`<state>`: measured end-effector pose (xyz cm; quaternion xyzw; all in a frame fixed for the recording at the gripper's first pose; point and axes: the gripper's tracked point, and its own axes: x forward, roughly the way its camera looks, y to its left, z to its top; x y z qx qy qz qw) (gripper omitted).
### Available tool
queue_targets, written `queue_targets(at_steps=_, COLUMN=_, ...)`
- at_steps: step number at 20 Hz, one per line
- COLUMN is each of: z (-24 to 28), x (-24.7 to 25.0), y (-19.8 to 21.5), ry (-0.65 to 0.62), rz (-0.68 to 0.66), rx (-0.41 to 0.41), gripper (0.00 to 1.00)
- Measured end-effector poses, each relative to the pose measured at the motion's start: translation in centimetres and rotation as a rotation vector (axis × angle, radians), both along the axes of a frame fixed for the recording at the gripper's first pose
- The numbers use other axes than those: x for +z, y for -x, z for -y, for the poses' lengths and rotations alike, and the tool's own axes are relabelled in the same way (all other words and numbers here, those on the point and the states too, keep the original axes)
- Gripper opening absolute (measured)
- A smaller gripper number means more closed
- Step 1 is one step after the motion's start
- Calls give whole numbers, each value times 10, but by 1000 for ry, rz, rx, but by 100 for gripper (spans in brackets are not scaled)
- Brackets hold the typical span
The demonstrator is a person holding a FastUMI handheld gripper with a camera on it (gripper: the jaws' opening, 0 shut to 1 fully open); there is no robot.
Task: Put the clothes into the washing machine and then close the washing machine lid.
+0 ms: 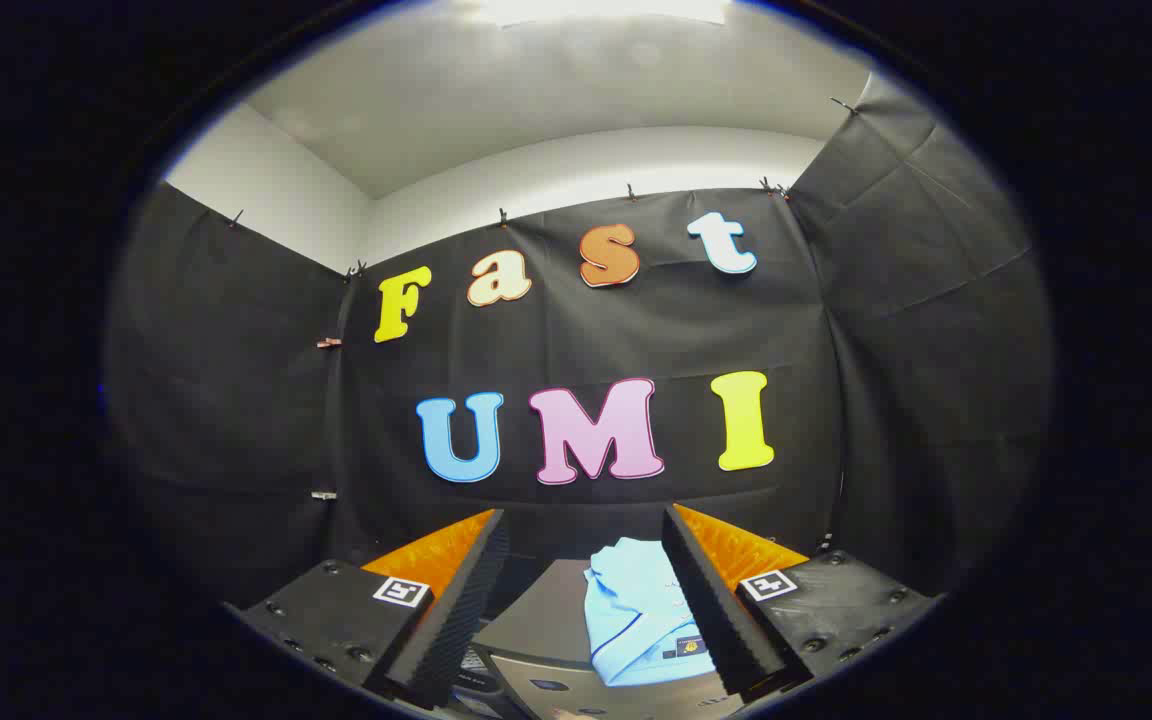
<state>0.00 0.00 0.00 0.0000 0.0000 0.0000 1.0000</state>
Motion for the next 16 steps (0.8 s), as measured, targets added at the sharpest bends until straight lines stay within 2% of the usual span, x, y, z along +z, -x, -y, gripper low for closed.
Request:
queue_targets(at_steps=9, z=-19, x=-11, y=-1, ry=24, rz=-40, rx=37, gripper=97)
queue_targets(at_steps=16, z=-30, x=-21, y=-17, ry=0, rz=-57, rx=22, gripper=97)
